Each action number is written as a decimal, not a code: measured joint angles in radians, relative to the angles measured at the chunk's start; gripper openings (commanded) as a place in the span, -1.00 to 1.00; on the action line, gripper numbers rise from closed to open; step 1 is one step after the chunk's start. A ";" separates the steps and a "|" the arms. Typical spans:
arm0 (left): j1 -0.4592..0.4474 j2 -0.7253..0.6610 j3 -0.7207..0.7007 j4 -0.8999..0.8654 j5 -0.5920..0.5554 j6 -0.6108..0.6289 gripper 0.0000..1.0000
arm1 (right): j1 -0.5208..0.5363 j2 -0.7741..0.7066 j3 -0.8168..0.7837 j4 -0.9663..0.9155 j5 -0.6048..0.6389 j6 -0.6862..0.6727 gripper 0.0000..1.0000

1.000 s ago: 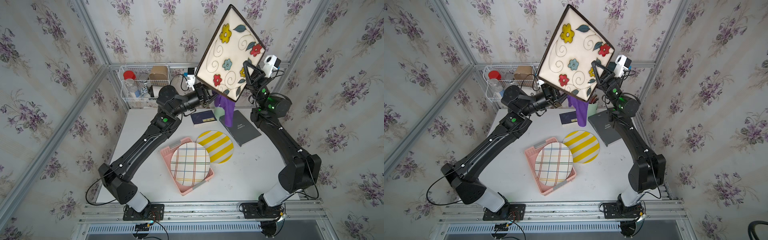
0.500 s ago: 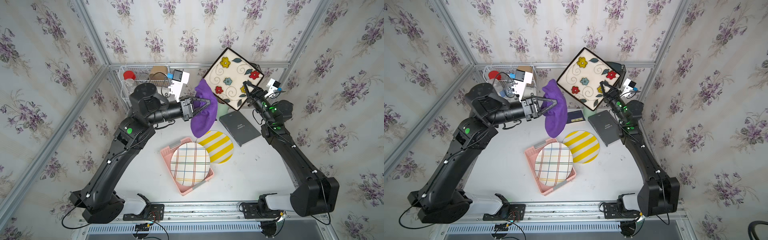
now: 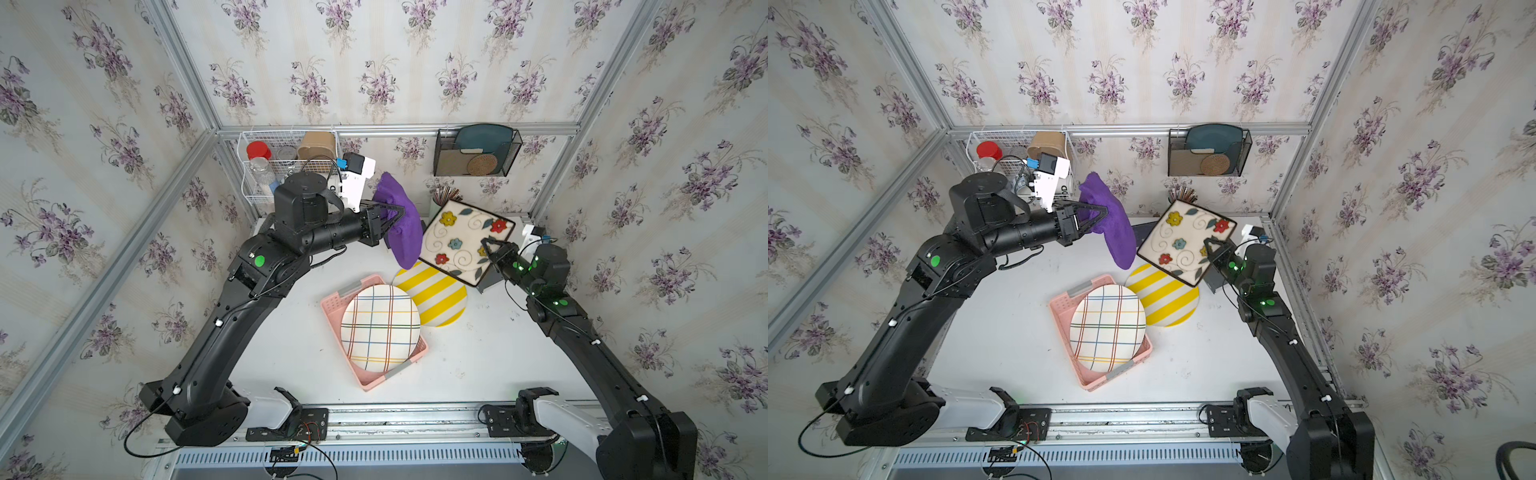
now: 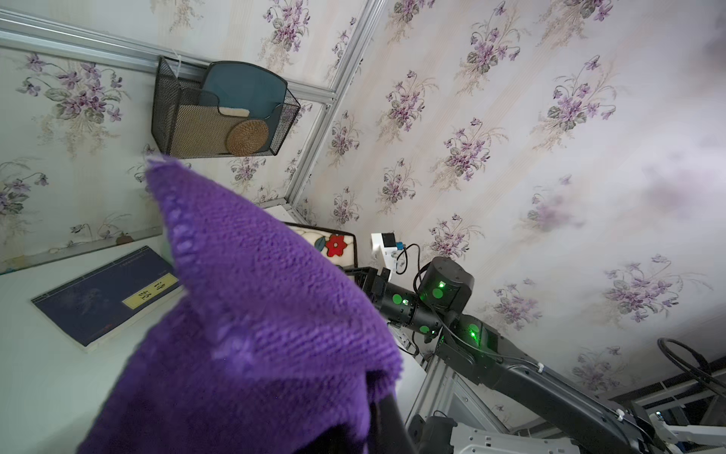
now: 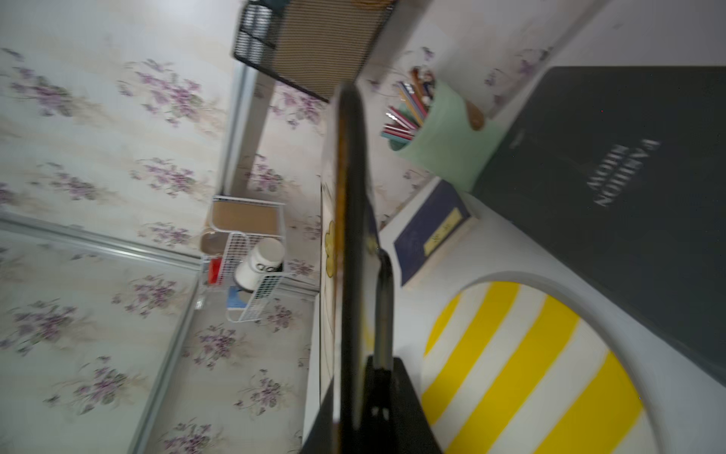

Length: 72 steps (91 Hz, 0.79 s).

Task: Wipe the wet plate dry
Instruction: Place the plate on the plate.

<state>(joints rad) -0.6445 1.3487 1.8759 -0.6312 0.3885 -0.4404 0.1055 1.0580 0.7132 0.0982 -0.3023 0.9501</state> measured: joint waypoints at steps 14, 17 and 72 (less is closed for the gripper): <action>0.010 -0.018 -0.043 0.005 -0.018 -0.008 -1.00 | 0.001 0.043 -0.071 0.023 -0.032 -0.024 -1.00; 0.011 -0.021 -0.050 0.009 -0.018 -0.008 -1.00 | 0.001 0.060 -0.087 0.046 -0.039 -0.026 -1.00; 0.013 -0.069 -0.149 0.097 -0.025 -0.079 -1.00 | 0.110 0.356 -0.227 0.354 -0.032 -0.019 -0.78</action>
<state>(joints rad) -0.6319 1.2797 1.7267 -0.5346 0.3637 -0.5194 0.2157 1.4139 0.4858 0.4519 -0.3340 0.9310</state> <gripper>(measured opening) 0.101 0.169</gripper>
